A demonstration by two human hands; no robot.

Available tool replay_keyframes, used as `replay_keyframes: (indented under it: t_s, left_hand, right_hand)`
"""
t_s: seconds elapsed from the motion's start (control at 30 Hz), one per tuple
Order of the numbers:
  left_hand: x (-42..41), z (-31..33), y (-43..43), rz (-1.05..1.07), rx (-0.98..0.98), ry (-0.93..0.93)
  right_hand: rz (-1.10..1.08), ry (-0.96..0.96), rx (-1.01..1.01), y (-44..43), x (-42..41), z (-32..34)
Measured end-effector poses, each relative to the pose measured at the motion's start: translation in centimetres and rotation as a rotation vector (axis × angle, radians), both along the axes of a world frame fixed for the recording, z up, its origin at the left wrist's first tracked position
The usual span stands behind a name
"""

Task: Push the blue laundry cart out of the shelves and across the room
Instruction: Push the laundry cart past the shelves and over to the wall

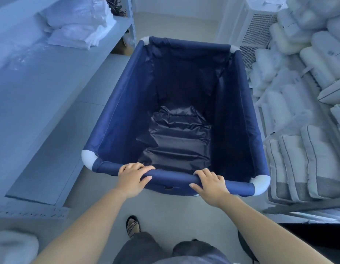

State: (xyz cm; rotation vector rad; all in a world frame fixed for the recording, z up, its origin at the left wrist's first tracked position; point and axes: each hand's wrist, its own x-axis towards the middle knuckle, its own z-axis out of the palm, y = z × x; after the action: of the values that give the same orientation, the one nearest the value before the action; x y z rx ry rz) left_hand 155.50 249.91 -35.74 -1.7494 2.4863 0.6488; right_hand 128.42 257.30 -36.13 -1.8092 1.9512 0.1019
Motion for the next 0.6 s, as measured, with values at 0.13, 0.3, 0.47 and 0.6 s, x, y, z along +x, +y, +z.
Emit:
replay_keyframes:
  t_s: [0.13,0.3,0.47,0.6]
  left_hand:
    - [-2.1,-0.5,4.4,0.042,-0.095,0.037]
    - [-5.1,-0.8,8.4,0.095,-0.138,0.072]
    - [-8.2,-0.7,10.4,0.089,-0.073,0.012]
    - [-8.8,-0.4,10.2,-0.054,0.017,-0.079]
  right_hand:
    - [0.097,0.078,-0.052,3.1,-2.4,-0.5]
    - [0.158,0.07,-0.024,5.5,-6.0,-0.3]
    - [0.161,0.051,-0.013,6.8,-9.1,0.1]
    - [0.175,0.09,-0.073,7.6,-10.1,0.0]
